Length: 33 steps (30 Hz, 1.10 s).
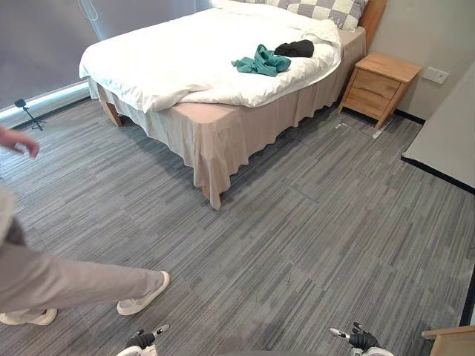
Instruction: Tidy the bed and pick cloth on bed and put in laundry
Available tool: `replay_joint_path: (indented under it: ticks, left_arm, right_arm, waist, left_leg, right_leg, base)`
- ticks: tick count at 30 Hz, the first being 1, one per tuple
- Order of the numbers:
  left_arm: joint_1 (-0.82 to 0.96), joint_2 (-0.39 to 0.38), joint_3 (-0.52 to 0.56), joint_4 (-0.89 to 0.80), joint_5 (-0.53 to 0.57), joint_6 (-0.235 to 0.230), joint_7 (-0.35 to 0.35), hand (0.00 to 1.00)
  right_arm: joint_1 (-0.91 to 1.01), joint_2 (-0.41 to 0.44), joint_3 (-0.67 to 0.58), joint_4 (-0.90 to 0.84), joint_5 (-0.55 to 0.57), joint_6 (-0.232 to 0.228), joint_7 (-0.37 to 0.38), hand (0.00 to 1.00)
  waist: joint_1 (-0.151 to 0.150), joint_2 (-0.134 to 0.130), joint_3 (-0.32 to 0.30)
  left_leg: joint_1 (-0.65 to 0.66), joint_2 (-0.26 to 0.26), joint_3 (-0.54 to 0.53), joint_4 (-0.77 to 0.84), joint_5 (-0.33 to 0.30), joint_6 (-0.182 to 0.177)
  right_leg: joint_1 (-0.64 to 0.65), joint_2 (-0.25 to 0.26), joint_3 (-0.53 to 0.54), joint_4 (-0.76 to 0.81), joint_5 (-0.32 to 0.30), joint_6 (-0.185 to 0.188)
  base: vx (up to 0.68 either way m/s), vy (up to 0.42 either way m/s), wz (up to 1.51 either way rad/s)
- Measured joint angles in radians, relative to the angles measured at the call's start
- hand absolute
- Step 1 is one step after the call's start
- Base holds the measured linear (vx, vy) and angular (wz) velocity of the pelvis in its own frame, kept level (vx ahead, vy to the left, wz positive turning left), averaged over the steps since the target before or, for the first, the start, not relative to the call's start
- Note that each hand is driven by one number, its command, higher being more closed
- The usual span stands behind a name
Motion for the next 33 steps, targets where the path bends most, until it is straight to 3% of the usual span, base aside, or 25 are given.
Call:
replay_joint_path:
  ticks: [28, 30, 31, 33]
  left_arm:
    - [0.022, 0.008, 0.005, -0.001, 0.001, -0.022, -0.019, 0.00]
    - [0.019, 0.007, -0.001, -0.002, 0.001, -0.022, -0.019, 0.00]
    - [0.010, 0.007, -0.015, -0.001, 0.000, -0.021, -0.017, 0.00]
    - [0.001, 0.008, -0.038, -0.001, -0.003, -0.021, -0.016, 0.00]
  right_arm:
    - [0.022, -0.006, 0.005, -0.001, 0.000, 0.001, 0.013, 0.00]
    - [0.021, -0.006, 0.005, -0.001, 0.000, 0.002, 0.014, 0.00]
    - [0.008, -0.004, 0.007, -0.002, 0.001, 0.004, 0.020, 0.00]
    - [-0.001, -0.002, 0.015, -0.003, 0.002, 0.005, 0.022, 0.00]
  waist:
    - [-0.001, -0.010, -0.004]
    - [-0.001, -0.010, 0.006]
    - [-0.001, -0.013, 0.033]
    - [0.001, -0.020, 0.067]
  left_leg:
    - [0.016, -0.002, 0.022, -0.014, -0.001, 0.002]
    - [0.016, -0.001, 0.030, -0.012, -0.003, 0.005]
    - [0.018, -0.002, 0.043, 0.002, -0.008, 0.013]
    - [0.019, -0.002, 0.051, 0.038, -0.028, 0.028]
  right_leg:
    - [0.002, 0.000, 0.007, 0.004, 0.002, -0.004]
    - [-0.026, -0.003, 0.011, 0.056, -0.019, -0.007]
    - [-0.084, -0.018, 0.014, 0.196, -0.080, 0.007]
    - [-0.147, -0.041, -0.001, 0.352, -0.126, 0.053]
  base:
    - [-0.02, -0.014, -0.01]
    - [-0.03, 0.000, -0.14]
    - [-0.03, 0.012, -0.16]
    - [-0.07, 0.021, -0.20]
